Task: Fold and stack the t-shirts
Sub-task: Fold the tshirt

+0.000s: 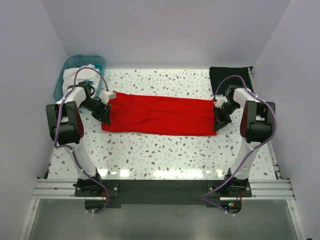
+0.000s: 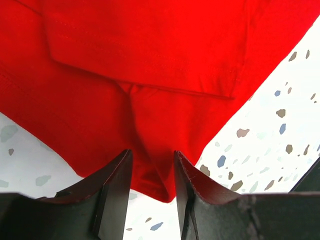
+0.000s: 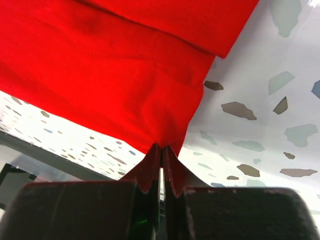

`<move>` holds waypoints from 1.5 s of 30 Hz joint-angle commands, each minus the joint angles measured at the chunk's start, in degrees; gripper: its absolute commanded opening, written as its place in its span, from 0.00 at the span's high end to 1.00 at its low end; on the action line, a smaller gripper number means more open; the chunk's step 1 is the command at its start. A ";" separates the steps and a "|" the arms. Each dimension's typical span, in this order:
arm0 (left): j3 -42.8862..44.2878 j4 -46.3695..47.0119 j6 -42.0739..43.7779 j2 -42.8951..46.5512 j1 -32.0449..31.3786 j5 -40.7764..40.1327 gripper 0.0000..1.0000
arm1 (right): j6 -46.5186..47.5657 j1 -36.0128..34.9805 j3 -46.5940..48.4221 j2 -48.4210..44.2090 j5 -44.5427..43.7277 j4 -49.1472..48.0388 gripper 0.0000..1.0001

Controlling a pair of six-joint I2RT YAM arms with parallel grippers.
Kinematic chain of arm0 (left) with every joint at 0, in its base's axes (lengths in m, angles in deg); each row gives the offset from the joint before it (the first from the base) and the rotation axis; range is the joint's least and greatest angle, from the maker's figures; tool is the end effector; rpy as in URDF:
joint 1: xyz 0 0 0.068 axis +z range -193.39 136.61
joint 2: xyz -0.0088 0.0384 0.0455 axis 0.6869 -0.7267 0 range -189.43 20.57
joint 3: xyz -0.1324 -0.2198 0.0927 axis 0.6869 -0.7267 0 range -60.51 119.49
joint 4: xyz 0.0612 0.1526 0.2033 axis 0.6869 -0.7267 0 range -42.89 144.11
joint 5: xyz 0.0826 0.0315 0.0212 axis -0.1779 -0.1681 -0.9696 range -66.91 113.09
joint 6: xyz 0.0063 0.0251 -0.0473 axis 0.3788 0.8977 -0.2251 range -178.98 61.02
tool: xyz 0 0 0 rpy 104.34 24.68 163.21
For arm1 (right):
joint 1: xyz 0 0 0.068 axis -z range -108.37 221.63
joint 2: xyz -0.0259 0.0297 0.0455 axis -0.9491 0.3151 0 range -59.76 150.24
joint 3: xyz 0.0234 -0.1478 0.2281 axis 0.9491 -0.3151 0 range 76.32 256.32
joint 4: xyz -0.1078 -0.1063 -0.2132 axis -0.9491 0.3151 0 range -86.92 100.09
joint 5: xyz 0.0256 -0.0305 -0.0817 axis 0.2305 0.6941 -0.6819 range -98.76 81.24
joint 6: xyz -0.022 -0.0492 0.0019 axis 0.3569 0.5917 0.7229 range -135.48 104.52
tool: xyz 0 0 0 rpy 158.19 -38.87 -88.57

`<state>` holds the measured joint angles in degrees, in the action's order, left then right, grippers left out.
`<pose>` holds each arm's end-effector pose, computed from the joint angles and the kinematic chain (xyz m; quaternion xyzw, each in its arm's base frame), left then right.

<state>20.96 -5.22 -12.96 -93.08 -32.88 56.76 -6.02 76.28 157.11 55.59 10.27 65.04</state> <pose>0.3599 0.0469 0.1722 0.2882 0.9126 -0.2610 0.1261 0.3564 -0.0173 0.1555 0.0319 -0.9842 -0.1707 0.0354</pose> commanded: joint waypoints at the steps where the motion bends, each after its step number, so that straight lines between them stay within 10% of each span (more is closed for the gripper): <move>1: 0.35 -0.52 0.03 -0.96 0.31 0.96 0.56 | -0.05 0.37 1.39 -2.15 -0.30 1.33 1.00; 6: 1.14 -2.01 0.56 -1.58 0.31 1.66 0.62 | 0.30 0.45 0.51 -2.32 -0.48 0.89 1.00; 14: 4.48 -4.91 0.65 0.00 0.40 2.98 1.00 | 2.85 0.45 -0.64 -4.69 -2.50 1.50 1.00; 40: -0.69 -0.18 -3.39 -1.32 0.75 -0.63 0.91 | 7.86 0.37 -12.15 -7.16 -16.66 -8.26 1.00; 45: -0.79 0.00 -2.96 3.15 0.92 4.91 0.68 | 8.30 0.36 -8.11 -9.08 -6.06 -3.78 0.70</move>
<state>19.72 -7.12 -16.32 -95.64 -32.60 57.66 0.29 76.43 146.31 49.33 1.07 60.43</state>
